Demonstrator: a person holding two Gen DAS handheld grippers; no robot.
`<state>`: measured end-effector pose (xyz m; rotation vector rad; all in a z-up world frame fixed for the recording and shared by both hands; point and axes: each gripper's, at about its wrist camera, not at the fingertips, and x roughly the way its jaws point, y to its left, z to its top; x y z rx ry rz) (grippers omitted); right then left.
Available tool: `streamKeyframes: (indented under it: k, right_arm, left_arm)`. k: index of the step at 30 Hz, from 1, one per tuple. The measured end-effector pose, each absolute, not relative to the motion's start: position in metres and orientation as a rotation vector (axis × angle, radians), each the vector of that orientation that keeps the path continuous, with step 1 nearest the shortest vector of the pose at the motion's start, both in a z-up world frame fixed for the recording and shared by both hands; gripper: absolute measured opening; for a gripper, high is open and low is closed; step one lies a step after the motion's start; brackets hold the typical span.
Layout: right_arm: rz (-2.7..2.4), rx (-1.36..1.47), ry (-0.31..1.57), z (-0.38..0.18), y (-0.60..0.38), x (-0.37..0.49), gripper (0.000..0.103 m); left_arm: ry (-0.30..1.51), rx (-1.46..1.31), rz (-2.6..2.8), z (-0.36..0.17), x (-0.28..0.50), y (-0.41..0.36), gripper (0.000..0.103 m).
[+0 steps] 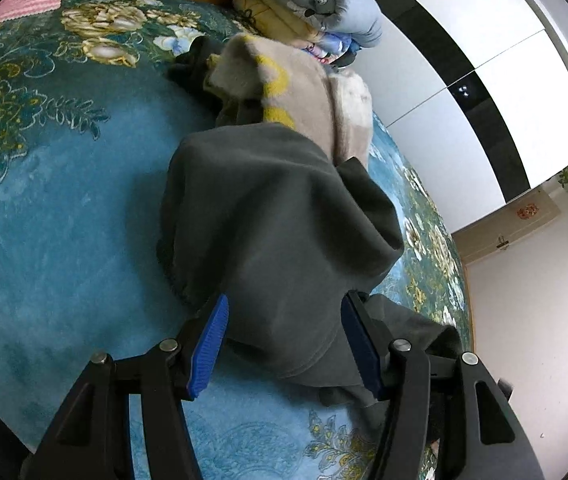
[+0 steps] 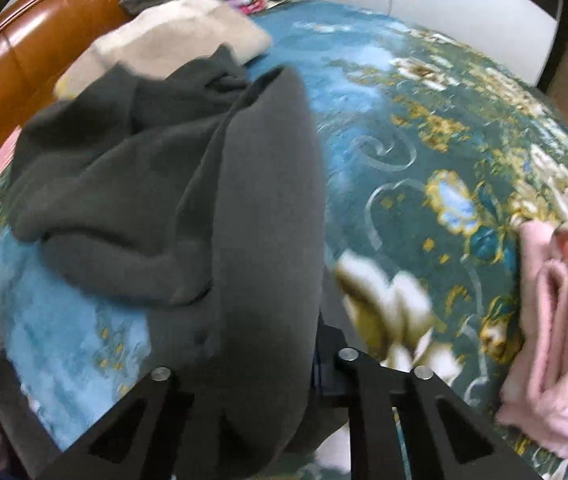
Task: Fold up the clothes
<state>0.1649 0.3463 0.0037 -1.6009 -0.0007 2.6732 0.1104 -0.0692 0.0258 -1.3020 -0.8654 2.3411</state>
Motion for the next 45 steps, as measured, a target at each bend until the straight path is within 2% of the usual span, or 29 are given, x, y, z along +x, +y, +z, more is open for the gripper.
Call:
streamKeyframes:
  k: [3, 7, 16, 22, 25, 27, 29, 31, 36, 40, 45]
  right_arm:
    - [2.677, -1.414, -0.052, 0.039, 0.366, 0.135, 0.01]
    - [2.723, -1.063, -0.12, 0.115, 0.381, 0.105, 0.006]
    - [2.602, -1.214, -0.099, 0.047, 0.399, 0.129, 0.006]
    - [2.533, -1.389, -0.059, -0.009, 0.406, 0.15, 0.007]
    - [2.551, -1.412, -0.084, -0.002, 0.405, 0.162, 0.009]
    - [2.567, -1.409, -0.115, 0.012, 0.404, 0.167, 0.019]
    - [2.598, -1.395, -0.136, 0.027, 0.403, 0.176, 0.048]
    - [2.66, -1.364, -0.119, 0.047, 0.399, 0.188, 0.05]
    - [2.853, -1.24, 0.033, 0.087, 0.38, 0.193, 0.064]
    - [3.021, -1.227, 0.041, 0.102, 0.34, 0.161, 0.081]
    - [3.152, -1.372, -0.075, 0.088, 0.252, 0.084, 0.082]
  left_arm:
    - [-0.872, -1.303, 2.342, 0.025, 0.11, -0.072, 0.06]
    - [-0.881, -1.305, 2.343, 0.023, 0.109, -0.075, 0.06]
    - [-0.939, -1.342, 2.333, 0.009, 0.105, -0.086, 0.06]
    - [-0.916, -1.374, 2.372, 0.004, 0.091, -0.096, 0.06]
    - [-0.955, -1.368, 2.396, 0.005, 0.08, -0.107, 0.06]
    - [-0.976, -1.364, 2.419, 0.007, 0.073, -0.115, 0.06]
    - [-0.992, -1.347, 2.442, 0.007, 0.072, -0.122, 0.06]
    - [-1.014, -1.335, 2.467, 0.002, 0.073, -0.129, 0.061]
    - [-1.076, -1.367, 2.475, -0.016, 0.067, -0.137, 0.062]
    - [-1.023, -1.359, 2.473, -0.021, 0.063, -0.132, 0.063]
    - [-1.008, -1.346, 2.453, -0.027, 0.061, -0.134, 0.065]
